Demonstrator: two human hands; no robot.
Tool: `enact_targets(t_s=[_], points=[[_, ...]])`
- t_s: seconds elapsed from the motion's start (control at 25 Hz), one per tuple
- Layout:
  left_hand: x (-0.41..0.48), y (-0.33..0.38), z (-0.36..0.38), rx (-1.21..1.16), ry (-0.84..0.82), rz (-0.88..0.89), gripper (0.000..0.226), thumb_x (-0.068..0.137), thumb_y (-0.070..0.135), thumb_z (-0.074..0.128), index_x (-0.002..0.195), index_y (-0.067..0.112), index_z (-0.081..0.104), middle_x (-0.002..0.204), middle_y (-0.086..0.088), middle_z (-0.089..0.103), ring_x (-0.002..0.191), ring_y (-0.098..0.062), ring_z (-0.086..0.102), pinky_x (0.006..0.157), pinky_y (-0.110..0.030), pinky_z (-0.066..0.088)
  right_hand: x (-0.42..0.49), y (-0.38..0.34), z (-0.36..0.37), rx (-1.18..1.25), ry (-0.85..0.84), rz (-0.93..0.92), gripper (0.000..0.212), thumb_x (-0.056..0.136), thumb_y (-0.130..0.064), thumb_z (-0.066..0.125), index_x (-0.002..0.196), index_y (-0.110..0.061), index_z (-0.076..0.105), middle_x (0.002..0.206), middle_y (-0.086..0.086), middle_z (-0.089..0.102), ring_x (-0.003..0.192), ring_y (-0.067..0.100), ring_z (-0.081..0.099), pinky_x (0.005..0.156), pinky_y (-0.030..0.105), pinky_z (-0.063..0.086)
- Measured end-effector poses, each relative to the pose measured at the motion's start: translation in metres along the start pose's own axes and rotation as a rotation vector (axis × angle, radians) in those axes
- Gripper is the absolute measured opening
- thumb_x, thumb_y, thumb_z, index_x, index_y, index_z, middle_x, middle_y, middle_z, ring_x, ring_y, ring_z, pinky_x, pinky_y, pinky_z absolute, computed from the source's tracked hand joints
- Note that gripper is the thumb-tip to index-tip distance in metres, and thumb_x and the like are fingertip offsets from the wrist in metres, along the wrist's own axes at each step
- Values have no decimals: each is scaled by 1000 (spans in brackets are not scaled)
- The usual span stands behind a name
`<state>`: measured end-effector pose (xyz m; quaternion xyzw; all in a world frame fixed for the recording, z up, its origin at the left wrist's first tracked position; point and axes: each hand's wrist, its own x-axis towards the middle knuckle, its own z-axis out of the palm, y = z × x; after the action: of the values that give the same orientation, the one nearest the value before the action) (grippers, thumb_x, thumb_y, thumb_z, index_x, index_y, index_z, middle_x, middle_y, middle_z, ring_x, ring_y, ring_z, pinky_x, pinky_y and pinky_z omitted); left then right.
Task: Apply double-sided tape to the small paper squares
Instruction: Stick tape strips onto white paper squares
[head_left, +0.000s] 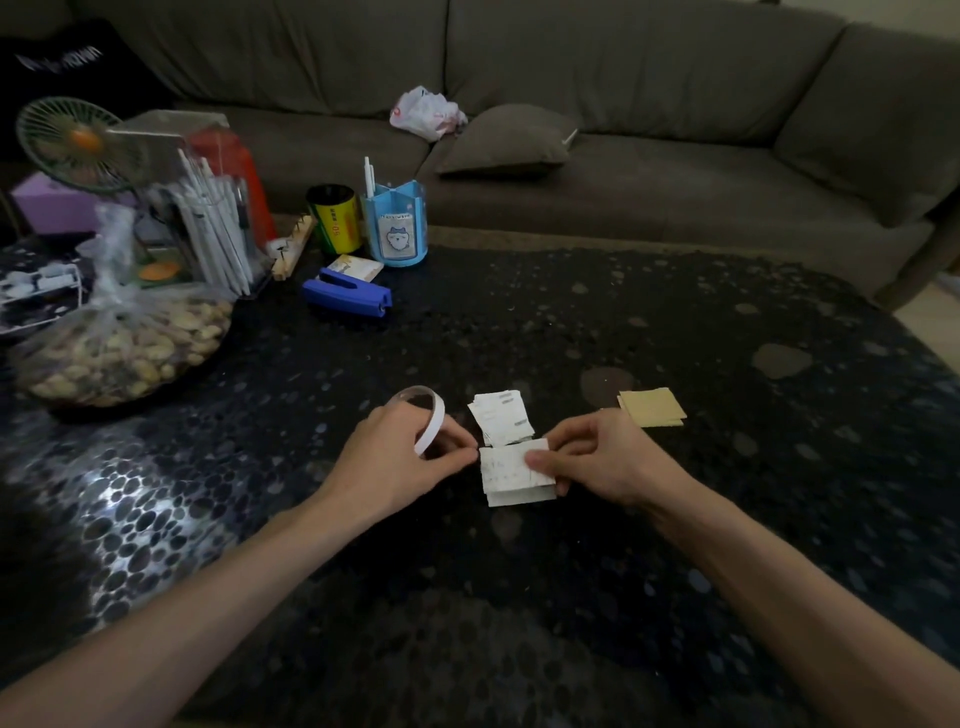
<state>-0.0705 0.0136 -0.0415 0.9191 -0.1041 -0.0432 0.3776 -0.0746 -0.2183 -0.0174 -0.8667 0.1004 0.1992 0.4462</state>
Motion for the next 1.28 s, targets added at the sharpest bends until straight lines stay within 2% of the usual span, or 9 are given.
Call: enact_targets(t_s=[0.12,0.32,0.48,0.56,0.68,0.8,1.0,1.16,1.28], points=[[-6,-6,0,101,-20,46,14,83,39,84,96,38,79,80,21,71,73,11,64,68,-13,48,0,-1,3,-33,0,15,15,90,-28,80,101,-19,75,75,-4,78,70,2,73,68,20,51],[-9,-11,-1,117,-15,69,17,82,38,86,96,40,77,79,22,70,74,11,63,67,-13,45,1,0,-1,-45,-28,16,17,91,-27,79,104,-17,74,82,-3,79,75,4,74,73,22,54],[-9,-11,0,107,-34,73,19,82,39,85,99,40,77,84,21,71,77,8,65,72,-18,55,4,1,-5,-47,-23,15,14,94,-32,77,98,-18,76,64,-8,74,54,-5,65,68,22,46],[-8,-10,1,109,-43,75,19,82,39,84,100,40,77,85,21,71,77,8,65,72,-17,54,6,1,-6,-64,-21,16,14,95,-33,77,94,-19,77,63,-6,73,46,-6,60,64,21,42],[-8,-9,3,110,-46,78,19,82,39,84,100,40,77,84,21,71,77,8,65,73,-18,55,6,0,-7,-90,-27,22,14,95,-33,76,96,-20,77,65,-7,72,45,-7,59,62,19,42],[-7,-10,5,114,-42,83,19,82,40,85,99,41,77,82,22,70,76,9,64,73,-19,55,5,-1,-4,-113,-30,15,13,96,-33,75,98,-20,77,65,-7,71,47,-5,60,62,19,44],[-5,-9,7,111,-54,98,20,82,38,85,100,41,77,83,22,70,76,9,65,72,-18,54,5,-3,-4,-116,-40,31,12,97,-32,73,100,-21,76,77,-4,73,64,2,64,69,22,48],[-4,-10,8,104,-62,111,19,83,38,85,100,42,77,85,22,71,78,9,65,70,-19,55,5,-2,-3,-142,-55,13,11,97,-33,73,98,-22,75,73,-7,72,59,0,62,64,20,46],[-4,-11,9,100,-72,121,20,83,38,84,101,43,76,86,22,71,79,9,65,71,-18,55,6,-1,-2,-166,-52,-6,11,96,-33,74,98,-22,75,74,-7,72,65,1,65,69,21,49]])
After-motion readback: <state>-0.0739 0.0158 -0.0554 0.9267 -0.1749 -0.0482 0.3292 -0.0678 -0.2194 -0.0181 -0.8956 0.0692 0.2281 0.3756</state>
